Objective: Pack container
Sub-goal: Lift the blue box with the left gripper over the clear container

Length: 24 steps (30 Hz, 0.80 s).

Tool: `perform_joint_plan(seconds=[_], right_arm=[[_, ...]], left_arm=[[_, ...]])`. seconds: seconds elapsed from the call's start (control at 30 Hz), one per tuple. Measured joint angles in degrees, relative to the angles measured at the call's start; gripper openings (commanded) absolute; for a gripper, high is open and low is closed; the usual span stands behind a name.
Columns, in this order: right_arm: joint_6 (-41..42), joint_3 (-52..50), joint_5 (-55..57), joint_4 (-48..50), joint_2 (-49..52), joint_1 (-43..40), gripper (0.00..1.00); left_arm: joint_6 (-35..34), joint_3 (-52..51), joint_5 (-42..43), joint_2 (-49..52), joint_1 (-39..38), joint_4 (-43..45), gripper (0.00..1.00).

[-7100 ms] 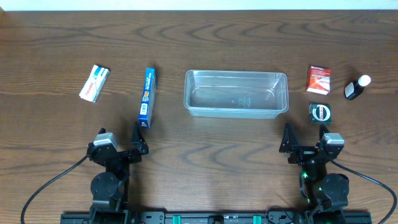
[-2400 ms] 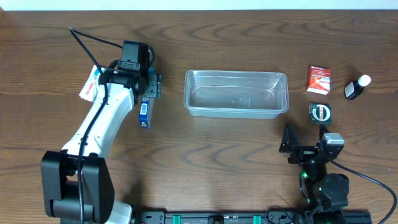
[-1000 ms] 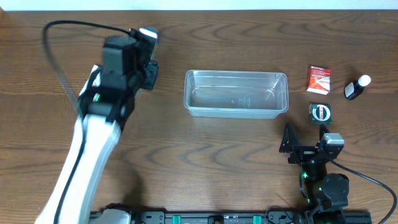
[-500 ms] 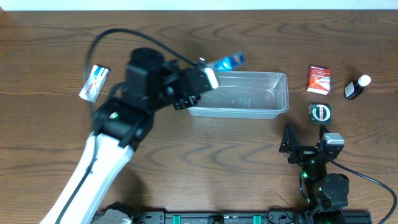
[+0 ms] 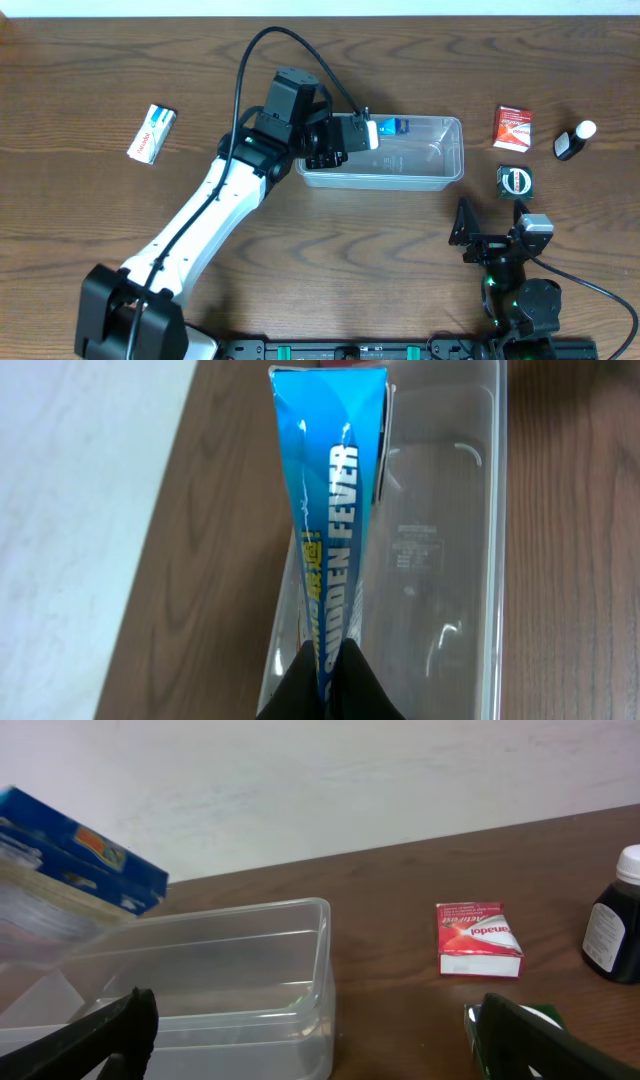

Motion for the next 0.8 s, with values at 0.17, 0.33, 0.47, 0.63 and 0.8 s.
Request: perform_joint_plan(seconds=[0.17, 0.33, 0.47, 0.63, 0.8], right_arm=[[0.0, 0.0, 0.0, 0.0, 0.0, 0.0, 0.99], [0.0, 0.0, 0.0, 0.0, 0.0, 0.0, 0.99], [0.0, 0.0, 0.0, 0.0, 0.0, 0.0, 0.99], [0.0, 0.0, 0.0, 0.0, 0.0, 0.0, 0.99], [0.0, 0.0, 0.0, 0.0, 0.0, 0.0, 0.99]], left_arm=[[0.0, 0.0, -0.7, 2.1, 0.0, 0.0, 0.06], [0.2, 0.0, -2.0, 3.2, 0.0, 0.1, 0.06], [0.2, 0.0, -3.1, 3.7, 0.0, 0.3, 0.06], [0.2, 0.0, -3.5, 4.4, 0.0, 0.4, 0.06], [0.2, 0.0, -3.9, 6.4, 0.0, 0.5, 0.06]])
